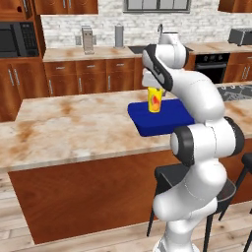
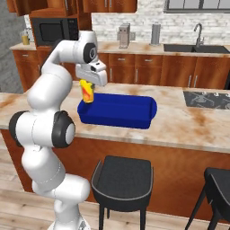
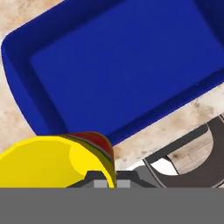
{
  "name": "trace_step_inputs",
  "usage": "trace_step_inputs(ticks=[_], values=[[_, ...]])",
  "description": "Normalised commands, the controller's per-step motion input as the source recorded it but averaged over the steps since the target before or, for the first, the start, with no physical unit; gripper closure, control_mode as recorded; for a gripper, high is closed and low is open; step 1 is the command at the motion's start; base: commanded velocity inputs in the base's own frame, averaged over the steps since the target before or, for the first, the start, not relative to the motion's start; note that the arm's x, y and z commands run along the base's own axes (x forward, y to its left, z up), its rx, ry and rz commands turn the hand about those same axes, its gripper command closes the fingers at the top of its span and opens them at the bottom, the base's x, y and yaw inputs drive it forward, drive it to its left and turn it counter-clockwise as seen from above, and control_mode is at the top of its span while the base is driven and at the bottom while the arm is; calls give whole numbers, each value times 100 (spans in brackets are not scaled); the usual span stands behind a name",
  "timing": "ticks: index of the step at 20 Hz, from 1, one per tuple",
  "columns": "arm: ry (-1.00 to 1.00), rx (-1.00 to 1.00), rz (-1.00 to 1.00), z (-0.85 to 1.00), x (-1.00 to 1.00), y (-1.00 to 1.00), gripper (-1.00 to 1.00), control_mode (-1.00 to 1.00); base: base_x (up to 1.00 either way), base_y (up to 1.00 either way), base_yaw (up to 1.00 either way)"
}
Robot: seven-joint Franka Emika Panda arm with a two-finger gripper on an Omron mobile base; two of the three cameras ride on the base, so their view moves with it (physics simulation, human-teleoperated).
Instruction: There is a tray on the dining counter. Grab the cup, mug, and pitcher and place them on the tray. The pitcher may be placed next to the tray if it cannot fit the tray.
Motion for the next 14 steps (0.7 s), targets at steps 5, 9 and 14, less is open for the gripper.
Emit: trace_step_inputs(ticks=[5,9,14], values=[[5,0,-5,-41,18,0,100,-100,0,0,0],[3,0,-6,-35,25,1,100,-100,0,0,0],[0,0,-3,-24,33,0,100,-100,0,0,0]])
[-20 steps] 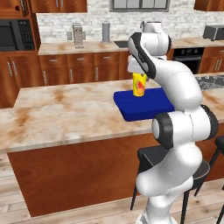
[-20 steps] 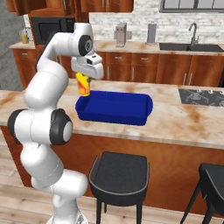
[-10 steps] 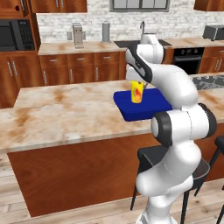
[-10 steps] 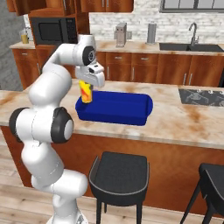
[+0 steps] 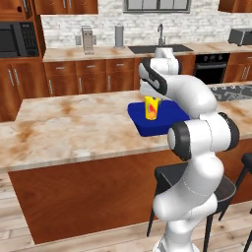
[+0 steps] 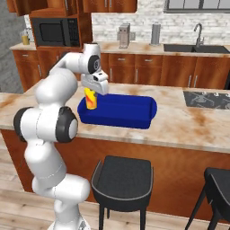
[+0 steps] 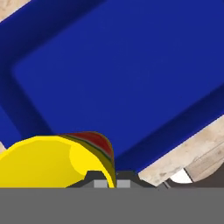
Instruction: There is a tray on the dining counter. Grab the cup, mug, and pitcher and place them on the tray. The pitcher may be placed next to the tray if it cannot fit the tray.
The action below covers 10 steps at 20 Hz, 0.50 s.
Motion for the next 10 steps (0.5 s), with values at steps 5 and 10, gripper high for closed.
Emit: trace_step_inputs(ticks=[5,10], values=[[0,0,-2,-21,20,0,100,-100,0,0,0],[0,0,0,-25,16,0,100,-100,0,0,0]])
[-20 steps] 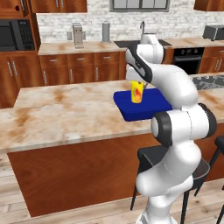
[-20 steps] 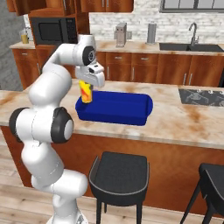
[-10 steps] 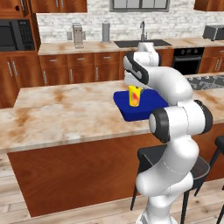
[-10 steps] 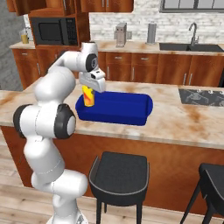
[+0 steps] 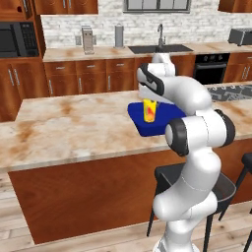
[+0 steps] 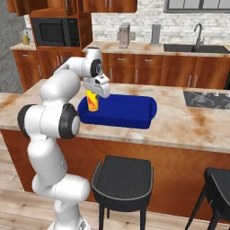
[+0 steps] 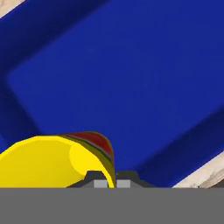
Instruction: There is a tray on the dining counter. Grab the cup, mug, and pitcher and place them on the tray. The pitcher may be placed next to the tray if it cannot fit the tray.
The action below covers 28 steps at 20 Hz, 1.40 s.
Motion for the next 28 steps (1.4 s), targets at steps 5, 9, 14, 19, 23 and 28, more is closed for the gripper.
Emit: trace_step_inputs(ticks=[5,9,14,19,23,28], values=[[0,0,0,-30,15,0,100,-100,0,0,0],[0,0,0,-27,13,0,100,-100,0,0,0],[0,0,0,-28,10,0,100,-100,0,0,0],[0,0,0,-28,8,0,100,-100,0,0,0],[0,0,0,-21,1,0,100,-100,0,0,0],[0,0,0,-1,0,0,100,-100,0,0,0]])
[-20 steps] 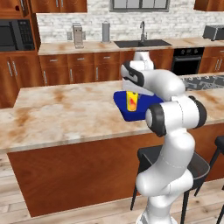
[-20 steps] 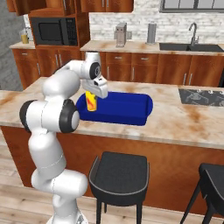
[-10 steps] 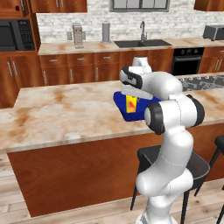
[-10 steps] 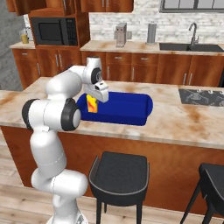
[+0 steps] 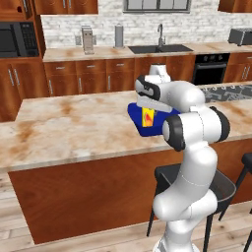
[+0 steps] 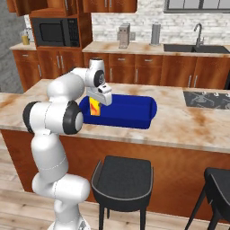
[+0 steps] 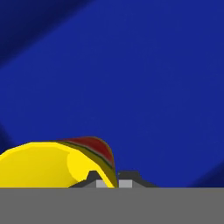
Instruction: There is a tray on the dining counter. Grab the cup, mug, and pitcher and place them on the tray. The pitcher may be placed next to the tray if it cannot fit the tray.
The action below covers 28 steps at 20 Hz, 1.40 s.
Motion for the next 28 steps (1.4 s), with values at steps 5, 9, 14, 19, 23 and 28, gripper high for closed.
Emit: trace_step_inputs(ticks=[5,9,14,19,23,28], values=[[0,0,0,0,0,0,100,-100,0,0,0],[0,0,0,0,0,0,100,-100,0,0,0],[0,0,0,0,0,0,-100,-100,0,0,0],[0,0,0,0,0,0,-100,-100,0,0,0],[0,0,0,0,0,0,-100,-100,0,0,0],[0,0,0,0,0,0,-100,-100,0,0,0]])
